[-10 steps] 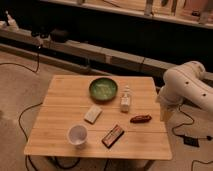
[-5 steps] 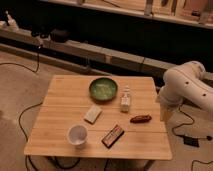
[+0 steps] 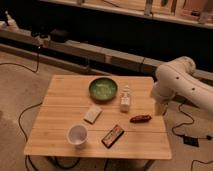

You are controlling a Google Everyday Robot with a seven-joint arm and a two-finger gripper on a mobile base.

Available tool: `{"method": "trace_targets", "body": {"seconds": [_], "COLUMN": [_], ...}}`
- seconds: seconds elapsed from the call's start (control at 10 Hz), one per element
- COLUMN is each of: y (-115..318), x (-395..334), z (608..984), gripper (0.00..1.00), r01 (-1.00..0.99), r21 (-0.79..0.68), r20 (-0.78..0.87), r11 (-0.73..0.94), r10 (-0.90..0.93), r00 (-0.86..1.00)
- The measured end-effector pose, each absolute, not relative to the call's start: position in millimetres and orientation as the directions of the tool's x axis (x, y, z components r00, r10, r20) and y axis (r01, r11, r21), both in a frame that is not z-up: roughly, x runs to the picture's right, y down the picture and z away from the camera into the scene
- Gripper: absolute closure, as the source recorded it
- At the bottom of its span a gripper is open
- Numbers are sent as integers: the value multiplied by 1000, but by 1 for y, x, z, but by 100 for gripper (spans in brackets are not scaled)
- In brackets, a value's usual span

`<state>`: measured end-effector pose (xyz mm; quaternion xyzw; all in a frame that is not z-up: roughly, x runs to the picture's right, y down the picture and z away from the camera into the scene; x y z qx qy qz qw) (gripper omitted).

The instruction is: Pick up the ceramic bowl

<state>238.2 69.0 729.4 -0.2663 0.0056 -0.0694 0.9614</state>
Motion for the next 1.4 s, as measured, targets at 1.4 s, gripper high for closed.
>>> {"method": "trace_targets", "body": {"seconds": [1.4], "y": [28], "x": [88], "z": [785], "gripper": [35], "r01": [746], "r21": [-131], "r20": [410], "r11": [653], "r10": [-650], "r00": [640]}}
